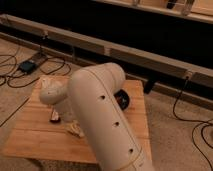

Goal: Wipe the white sponge on the table

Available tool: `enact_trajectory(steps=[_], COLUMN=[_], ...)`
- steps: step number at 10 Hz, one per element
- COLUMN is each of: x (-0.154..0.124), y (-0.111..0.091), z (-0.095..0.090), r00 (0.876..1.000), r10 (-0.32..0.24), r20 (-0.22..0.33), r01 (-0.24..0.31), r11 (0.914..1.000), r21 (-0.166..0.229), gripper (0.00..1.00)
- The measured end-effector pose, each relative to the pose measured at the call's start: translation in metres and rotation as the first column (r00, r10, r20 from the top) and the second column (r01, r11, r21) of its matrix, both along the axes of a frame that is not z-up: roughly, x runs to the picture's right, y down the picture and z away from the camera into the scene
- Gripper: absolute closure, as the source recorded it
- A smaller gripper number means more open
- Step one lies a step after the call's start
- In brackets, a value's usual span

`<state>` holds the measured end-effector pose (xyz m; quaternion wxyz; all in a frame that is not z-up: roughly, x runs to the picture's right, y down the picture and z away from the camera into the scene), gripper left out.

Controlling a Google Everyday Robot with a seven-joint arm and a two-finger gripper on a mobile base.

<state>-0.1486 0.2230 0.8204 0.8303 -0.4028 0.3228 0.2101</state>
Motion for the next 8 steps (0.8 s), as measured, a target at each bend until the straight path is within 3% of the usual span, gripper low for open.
enact_trajectory(steps=[1,3,8], x=[0.001,0.007,0.008], y=[-0.009,-0.032,-0.033], z=[0.002,0.004,0.004], r00=[0.999,0.988,0.987], r10=[0.046,0.153,0.161], r20=[-0.01,-0.023,-0.025], r01=[-0.045,-0.151,-0.159], r11=[0.9987,0.986,0.9846], r21=[0.022,0.07,0.074], gripper=[0.69,0.49,0.46])
